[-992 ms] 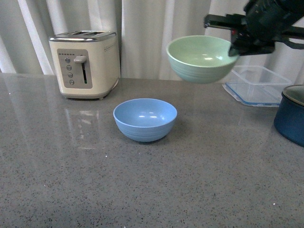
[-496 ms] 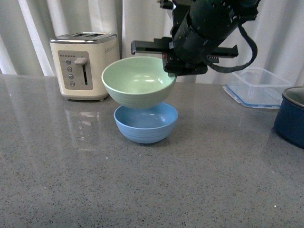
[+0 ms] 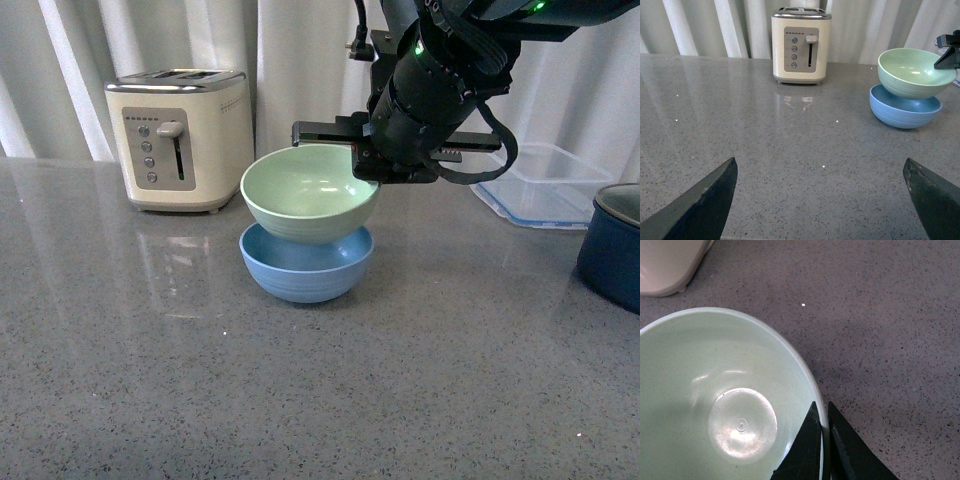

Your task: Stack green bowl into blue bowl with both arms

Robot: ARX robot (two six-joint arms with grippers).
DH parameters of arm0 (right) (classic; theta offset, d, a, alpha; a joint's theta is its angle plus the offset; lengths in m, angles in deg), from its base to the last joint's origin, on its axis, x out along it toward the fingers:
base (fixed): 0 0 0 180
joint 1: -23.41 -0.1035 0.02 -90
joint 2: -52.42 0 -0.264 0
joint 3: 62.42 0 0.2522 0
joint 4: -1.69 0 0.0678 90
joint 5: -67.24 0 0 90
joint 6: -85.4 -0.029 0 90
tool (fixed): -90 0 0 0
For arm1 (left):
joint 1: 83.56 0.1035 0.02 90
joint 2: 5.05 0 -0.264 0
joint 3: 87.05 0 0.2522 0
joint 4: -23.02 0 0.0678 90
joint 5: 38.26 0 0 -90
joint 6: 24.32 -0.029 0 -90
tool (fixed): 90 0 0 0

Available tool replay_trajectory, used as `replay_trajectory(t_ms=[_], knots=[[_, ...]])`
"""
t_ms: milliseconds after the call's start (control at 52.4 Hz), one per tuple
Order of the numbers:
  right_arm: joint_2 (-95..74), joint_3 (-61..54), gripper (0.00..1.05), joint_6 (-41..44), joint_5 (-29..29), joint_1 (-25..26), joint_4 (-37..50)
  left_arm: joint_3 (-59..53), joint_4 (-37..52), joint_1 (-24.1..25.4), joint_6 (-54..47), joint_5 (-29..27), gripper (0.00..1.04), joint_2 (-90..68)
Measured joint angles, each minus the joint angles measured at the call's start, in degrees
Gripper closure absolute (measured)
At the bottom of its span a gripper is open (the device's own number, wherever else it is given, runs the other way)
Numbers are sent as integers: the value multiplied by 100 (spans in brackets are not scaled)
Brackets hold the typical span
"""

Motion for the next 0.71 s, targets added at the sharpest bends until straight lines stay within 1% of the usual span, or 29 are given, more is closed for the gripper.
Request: replay_trajectory(t_ms=[229,324,343,381,420,515,610,706], knots=[[-127,-31,103,-24,114,7,57,0,0,0,0,-2,7,0],[-107,-127,84,-44,90,11,173,0,0,0,0,-2,7,0],[-72,-181,78,-55,57,11,227,0,0,0,0,-2,7,0],[-26,-254,73,-70,-2,13,317,0,0,0,0,-2,7,0],[85,-372,64,-125,-114,22,411,0,0,0,0,-2,7,0],[546,-813,47,-166,-372,37,850,0,0,0,0,-2,7,0],[1038,-1237,34,-188,-455,50,1331,0,0,0,0,-2,7,0],[1773,-1853,20,-273,-680,87,1963,0,0,0,0,-2,7,0]])
